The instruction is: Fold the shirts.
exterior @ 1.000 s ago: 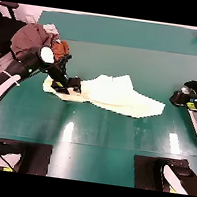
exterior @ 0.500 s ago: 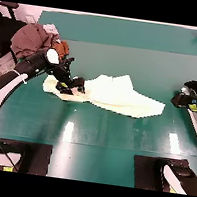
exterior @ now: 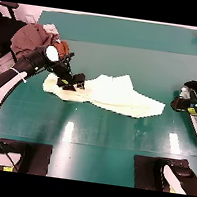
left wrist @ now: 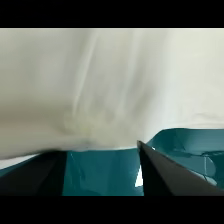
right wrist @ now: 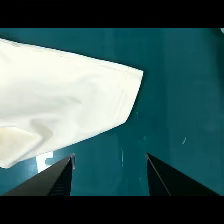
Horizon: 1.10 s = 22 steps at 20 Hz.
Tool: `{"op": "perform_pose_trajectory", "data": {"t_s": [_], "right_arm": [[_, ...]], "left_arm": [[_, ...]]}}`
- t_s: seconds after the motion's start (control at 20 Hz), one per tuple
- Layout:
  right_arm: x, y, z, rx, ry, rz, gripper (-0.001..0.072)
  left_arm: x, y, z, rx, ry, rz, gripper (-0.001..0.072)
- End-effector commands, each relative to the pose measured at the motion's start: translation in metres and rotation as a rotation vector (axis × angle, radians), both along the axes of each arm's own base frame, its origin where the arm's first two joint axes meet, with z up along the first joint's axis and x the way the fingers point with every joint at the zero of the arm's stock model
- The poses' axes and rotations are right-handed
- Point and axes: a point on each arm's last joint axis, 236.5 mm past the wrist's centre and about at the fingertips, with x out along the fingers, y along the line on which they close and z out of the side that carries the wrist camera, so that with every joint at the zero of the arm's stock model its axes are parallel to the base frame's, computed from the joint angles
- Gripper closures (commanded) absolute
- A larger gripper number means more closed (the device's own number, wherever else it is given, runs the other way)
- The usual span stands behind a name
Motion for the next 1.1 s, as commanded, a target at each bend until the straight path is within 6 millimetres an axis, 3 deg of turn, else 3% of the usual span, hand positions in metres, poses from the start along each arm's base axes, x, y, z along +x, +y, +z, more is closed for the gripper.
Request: {"op": "perform_pose_trajectory", "data": {"t_s": [0.0, 0.1, 0.15, 0.2, 0.3, 0.45, 0.5, 0.55, 0.75, 1.05], "right_arm": [[-0.002, 0.000, -0.003, 0.001, 0.009, 0.000, 0.0208], [-0.002, 0.000, -0.003, 0.001, 0.009, 0.000, 0.0208], [-0.002, 0.000, -0.003, 0.001, 0.009, 0.000, 0.0208], [-0.002, 0.000, -0.003, 0.001, 0.009, 0.000, 0.0208], [-0.002, 0.001, -0.003, 0.002, 0.008, 0.000, 0.0208], [-0.002, 0.000, -0.003, 0.002, 0.009, 0.000, 0.0208], [-0.002, 0.000, -0.003, 0.001, 0.009, 0.000, 0.0208], [-0.002, 0.001, -0.003, 0.001, 0.008, 0.001, 0.0208], [-0.002, 0.001, -0.003, 0.002, 0.008, 0.000, 0.0208], [-0.002, 0.001, -0.004, 0.002, 0.011, 0.000, 0.0208]], "left_arm": [[-0.004, 0.017, -0.007, 0.079, 0.007, -0.026, 0.0213], [-0.005, 0.018, -0.008, 0.082, 0.024, -0.001, 0.0190], [-0.006, 0.019, -0.009, 0.089, 0.046, 0.036, 0.0027], [-0.006, 0.026, -0.012, 0.117, 0.076, 0.110, -0.0013], [-0.001, 0.031, -0.014, 0.138, 0.103, 0.250, -0.0013], [0.014, 0.019, -0.011, 0.070, 0.109, 0.405, 0.0030], [0.019, 0.012, -0.008, 0.033, 0.103, 0.430, 0.0144], [0.023, 0.006, -0.005, -0.001, 0.102, 0.449, 0.0174], [0.024, -0.009, 0.002, -0.073, 0.128, 0.470, 0.0174], [0.019, -0.005, -0.001, -0.048, 0.139, 0.458, 0.0176]]}}
